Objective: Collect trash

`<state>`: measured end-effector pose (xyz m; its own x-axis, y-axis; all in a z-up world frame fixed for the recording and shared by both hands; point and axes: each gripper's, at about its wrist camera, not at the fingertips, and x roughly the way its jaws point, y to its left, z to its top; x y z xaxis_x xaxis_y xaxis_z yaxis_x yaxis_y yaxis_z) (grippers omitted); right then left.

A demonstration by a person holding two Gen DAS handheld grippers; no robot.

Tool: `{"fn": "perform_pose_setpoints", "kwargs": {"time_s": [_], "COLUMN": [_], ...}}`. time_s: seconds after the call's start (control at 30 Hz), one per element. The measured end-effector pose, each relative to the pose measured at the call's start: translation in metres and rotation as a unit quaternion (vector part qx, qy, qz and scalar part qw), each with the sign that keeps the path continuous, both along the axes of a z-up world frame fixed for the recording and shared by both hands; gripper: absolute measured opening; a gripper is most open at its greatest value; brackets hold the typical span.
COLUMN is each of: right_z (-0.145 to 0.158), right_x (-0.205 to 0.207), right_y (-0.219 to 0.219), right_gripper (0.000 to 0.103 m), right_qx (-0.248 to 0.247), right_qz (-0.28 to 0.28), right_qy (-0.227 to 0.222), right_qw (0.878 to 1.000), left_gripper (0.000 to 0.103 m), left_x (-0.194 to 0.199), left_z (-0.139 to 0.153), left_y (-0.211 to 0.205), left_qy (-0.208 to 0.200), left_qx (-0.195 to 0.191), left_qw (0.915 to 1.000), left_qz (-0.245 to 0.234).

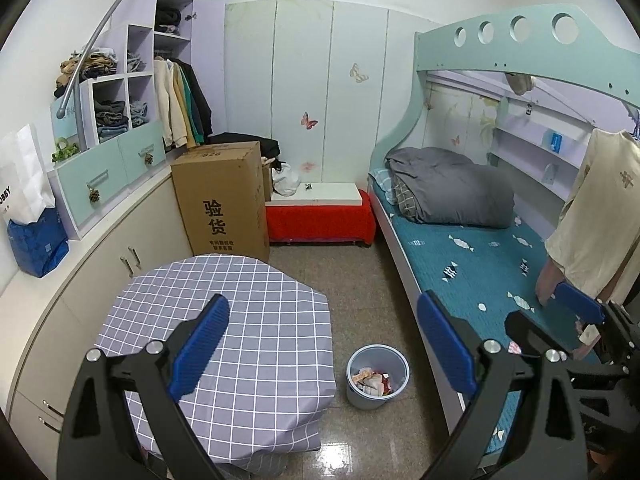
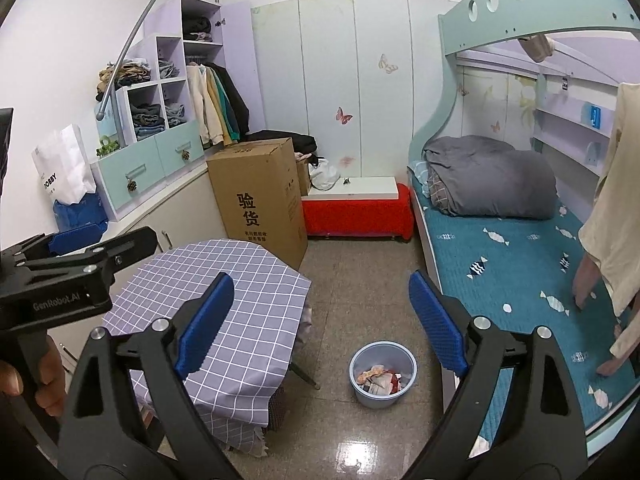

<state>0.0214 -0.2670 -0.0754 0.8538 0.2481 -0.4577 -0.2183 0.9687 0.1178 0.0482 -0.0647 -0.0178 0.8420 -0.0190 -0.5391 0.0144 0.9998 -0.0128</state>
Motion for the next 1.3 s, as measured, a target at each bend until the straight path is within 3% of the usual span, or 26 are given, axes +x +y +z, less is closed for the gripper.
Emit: {"fn": "perform_pose_setpoints", "kwargs": {"time_s": [1.3], "right_z": [-0.007], "right_x": [-0.002], "right_y": [-0.010], "right_gripper": [0.088], "right_qx": [0.010], "right_qz": [-0.007], "right_qy": [0.013], "right_qw": [1.000], "left_gripper": [0.093], "left_x": [-0.004], "left_z": [-0.001], "left_y": [-0.009], "left_qy": [-0.002], "left_qx": [0.005], "left_qw": [0.9998], "left_qz": [-0.018]}}
